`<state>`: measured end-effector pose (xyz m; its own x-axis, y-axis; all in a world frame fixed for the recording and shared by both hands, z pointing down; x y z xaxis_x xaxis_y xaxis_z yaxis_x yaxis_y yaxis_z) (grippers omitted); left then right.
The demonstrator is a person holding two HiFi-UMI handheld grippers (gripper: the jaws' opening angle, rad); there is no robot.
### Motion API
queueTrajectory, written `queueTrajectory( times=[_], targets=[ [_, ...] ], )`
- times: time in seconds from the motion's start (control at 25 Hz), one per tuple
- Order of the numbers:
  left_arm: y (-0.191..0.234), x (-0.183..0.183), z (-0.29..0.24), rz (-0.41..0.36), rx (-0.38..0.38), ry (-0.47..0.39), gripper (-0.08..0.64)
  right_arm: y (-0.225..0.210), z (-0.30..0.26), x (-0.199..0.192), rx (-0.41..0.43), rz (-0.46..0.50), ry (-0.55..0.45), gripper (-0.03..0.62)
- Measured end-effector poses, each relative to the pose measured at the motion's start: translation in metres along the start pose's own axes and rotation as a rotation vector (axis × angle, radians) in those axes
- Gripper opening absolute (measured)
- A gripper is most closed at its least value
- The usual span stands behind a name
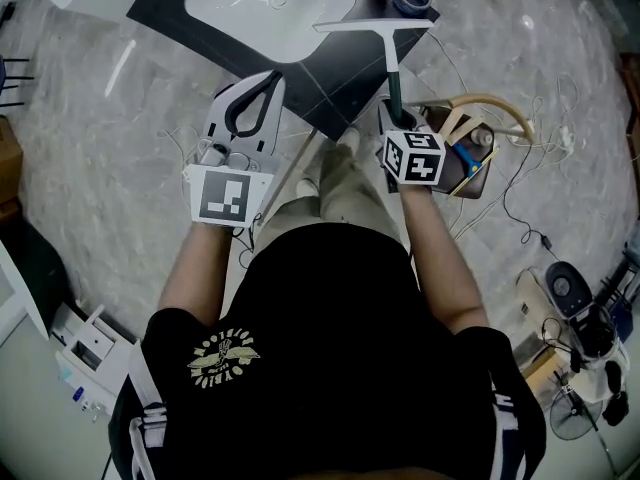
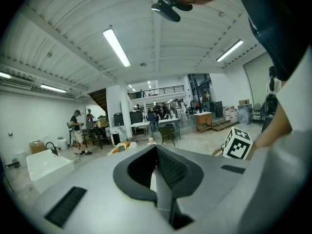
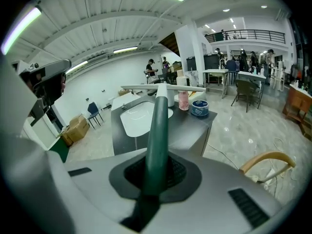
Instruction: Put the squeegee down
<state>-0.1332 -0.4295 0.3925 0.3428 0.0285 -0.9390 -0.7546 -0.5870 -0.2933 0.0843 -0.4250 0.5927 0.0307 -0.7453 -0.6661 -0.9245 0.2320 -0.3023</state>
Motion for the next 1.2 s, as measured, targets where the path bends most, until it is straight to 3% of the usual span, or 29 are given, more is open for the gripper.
queueTrajectory(
  times=[0.44, 0.88, 1.2],
  targets=[
    [-0.002, -0.012, -0.001, 0.047, 0.003, 0.027, 0.023, -0.023, -0.055, -0.029, -0.057, -0.095, 0.102, 0.040],
    [-0.004, -0.022, -0.003, 0.043, -0.006, 0.066, 0.023, -0.033, -0.096, -0.020, -0.111, -0.212, 0.144, 0.040],
    [0.000, -0.022, -0.008, 0.049, 0.007, 0.068, 0.023, -0.023, -0.127, -0.014, -0.064, -0.321, 0.170, 0.041]
  ],
)
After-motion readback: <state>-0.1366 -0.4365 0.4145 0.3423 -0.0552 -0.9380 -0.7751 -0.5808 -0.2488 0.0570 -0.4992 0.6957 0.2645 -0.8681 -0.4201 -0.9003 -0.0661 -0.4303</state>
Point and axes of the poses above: the fingertips, and each gripper's own axes: z backward along the fingers, y to its left, x out of its top, the point moved 5 cm from there along z, backward along the fingers, and after that the axes turned 6 degrees about -z, right-handed, at the moved point
